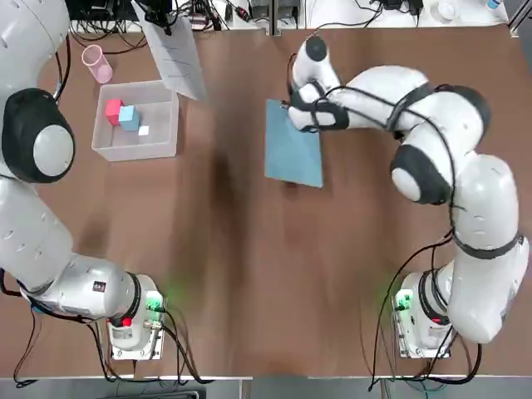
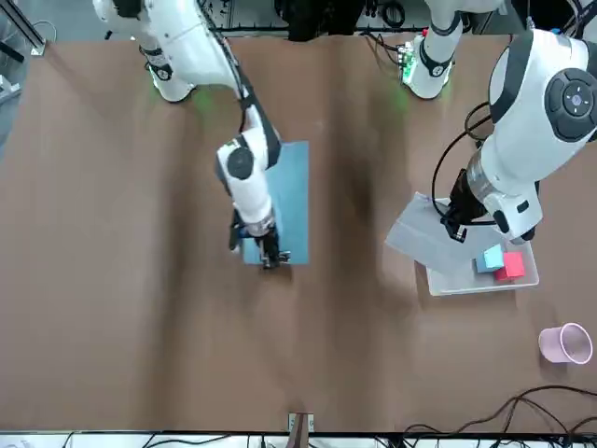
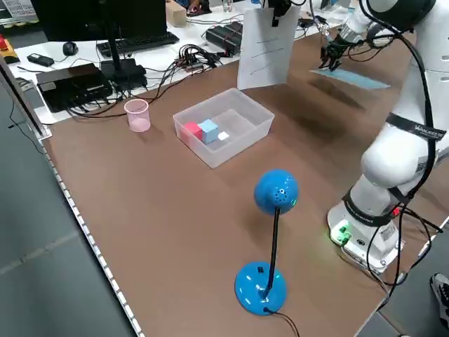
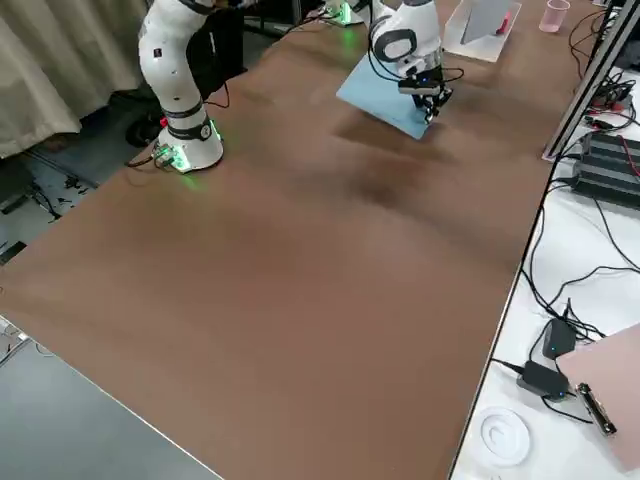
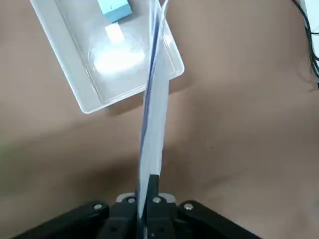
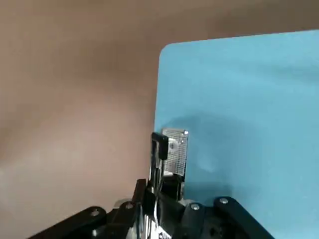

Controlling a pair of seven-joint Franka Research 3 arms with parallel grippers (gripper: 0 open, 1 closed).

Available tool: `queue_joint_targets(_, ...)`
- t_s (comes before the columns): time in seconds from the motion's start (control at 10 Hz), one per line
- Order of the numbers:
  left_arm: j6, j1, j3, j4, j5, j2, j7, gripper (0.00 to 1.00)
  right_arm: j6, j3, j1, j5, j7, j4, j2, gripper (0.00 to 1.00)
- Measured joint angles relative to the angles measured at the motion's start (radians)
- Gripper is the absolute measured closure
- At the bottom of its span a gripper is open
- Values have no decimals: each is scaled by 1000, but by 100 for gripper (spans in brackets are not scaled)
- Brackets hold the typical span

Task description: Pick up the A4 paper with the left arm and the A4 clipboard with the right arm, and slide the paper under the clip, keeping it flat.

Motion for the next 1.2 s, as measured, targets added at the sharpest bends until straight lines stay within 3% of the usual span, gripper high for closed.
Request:
queue_joint_targets(0.2, 0, -4, 0, 0, 0, 1, 0, 99, 0, -84, 117, 0, 66, 84, 81, 96)
queue_joint_targets(0.6, 0, -7, 0, 0, 0, 2, 0, 99, 0, -100, 183, -2, 76, 258, 221, 96)
queue_joint_targets(1.0, 0, -7, 0, 0, 0, 4, 0, 99, 0, -110, 191, -2, 102, 329, 289, 94)
queue_joint_targets(1.2, 0, -6, 0, 0, 0, 4, 0, 99, 0, -120, 185, -2, 108, 334, 289, 67)
